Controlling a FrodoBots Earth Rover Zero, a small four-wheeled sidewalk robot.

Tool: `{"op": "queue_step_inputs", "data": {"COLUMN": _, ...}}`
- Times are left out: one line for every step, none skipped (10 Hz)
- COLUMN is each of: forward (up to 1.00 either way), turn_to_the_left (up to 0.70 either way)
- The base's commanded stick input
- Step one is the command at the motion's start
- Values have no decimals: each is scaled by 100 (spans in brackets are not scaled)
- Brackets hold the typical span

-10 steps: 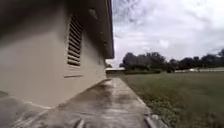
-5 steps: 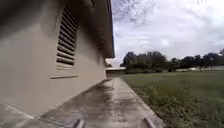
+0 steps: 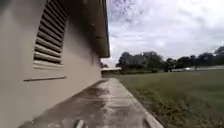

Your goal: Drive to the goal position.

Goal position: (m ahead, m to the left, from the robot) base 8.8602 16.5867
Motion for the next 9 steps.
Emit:
{"op": "queue_step_inputs", "data": {"forward": 69, "turn_to_the_left": 3}}
{"op": "queue_step_inputs", "data": {"forward": 69, "turn_to_the_left": 17}}
{"op": "queue_step_inputs", "data": {"forward": 69, "turn_to_the_left": 34}}
{"op": "queue_step_inputs", "data": {"forward": 69, "turn_to_the_left": 34}}
{"op": "queue_step_inputs", "data": {"forward": 69, "turn_to_the_left": 32}}
{"op": "queue_step_inputs", "data": {"forward": 69, "turn_to_the_left": 26}}
{"op": "queue_step_inputs", "data": {"forward": 69, "turn_to_the_left": 21}}
{"op": "queue_step_inputs", "data": {"forward": 69, "turn_to_the_left": 24}}
{"op": "queue_step_inputs", "data": {"forward": 69, "turn_to_the_left": 27}}
